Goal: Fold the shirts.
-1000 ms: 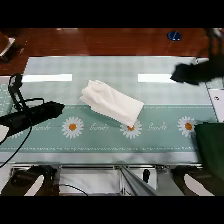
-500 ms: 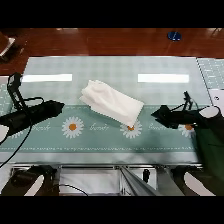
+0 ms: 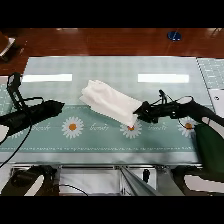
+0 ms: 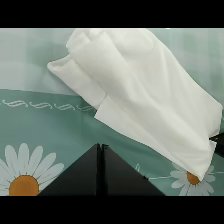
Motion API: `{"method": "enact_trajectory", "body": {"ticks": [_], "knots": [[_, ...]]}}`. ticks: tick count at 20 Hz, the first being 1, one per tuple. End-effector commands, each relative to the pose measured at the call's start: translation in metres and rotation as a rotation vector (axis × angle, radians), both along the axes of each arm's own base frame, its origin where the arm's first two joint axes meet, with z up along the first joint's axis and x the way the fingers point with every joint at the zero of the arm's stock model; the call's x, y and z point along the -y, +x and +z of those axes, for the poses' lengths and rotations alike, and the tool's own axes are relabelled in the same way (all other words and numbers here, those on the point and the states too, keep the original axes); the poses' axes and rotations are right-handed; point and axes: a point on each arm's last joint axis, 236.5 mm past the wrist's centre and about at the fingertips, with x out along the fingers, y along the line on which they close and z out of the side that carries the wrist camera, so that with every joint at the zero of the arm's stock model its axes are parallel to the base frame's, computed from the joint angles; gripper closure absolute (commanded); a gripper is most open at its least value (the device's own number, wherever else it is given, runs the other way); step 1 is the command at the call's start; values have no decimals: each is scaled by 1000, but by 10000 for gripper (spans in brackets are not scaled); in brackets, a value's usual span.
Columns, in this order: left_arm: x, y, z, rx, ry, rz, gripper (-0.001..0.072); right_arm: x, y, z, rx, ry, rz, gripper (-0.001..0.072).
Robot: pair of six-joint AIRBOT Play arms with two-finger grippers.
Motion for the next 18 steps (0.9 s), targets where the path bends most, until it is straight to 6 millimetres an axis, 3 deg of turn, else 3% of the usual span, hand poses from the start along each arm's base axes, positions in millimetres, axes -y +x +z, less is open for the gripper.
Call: {"method": "enact_trajectory", "body": {"ticks": [1, 4, 7, 10, 13, 18], "knots": [[0, 0, 0, 0, -1, 0, 690, -25, 15, -4, 21, -18, 86, 352], [0, 0, 0, 1, 0, 0, 690, -38, 34, 20, 143, -10, 169, 696], [0, 0, 0, 1, 0, 0, 690, -54, 51, 73, 271, 20, 309, 697], [0, 0, 0, 0, 0, 0, 690, -49, 84, 145, 457, -50, 325, 697], [0, 0, 0, 1, 0, 0, 690, -33, 101, 216, 616, -165, 332, 697], [0, 0, 0, 1, 0, 0, 689, 12, 99, 310, 750, -271, 292, 697]]}}
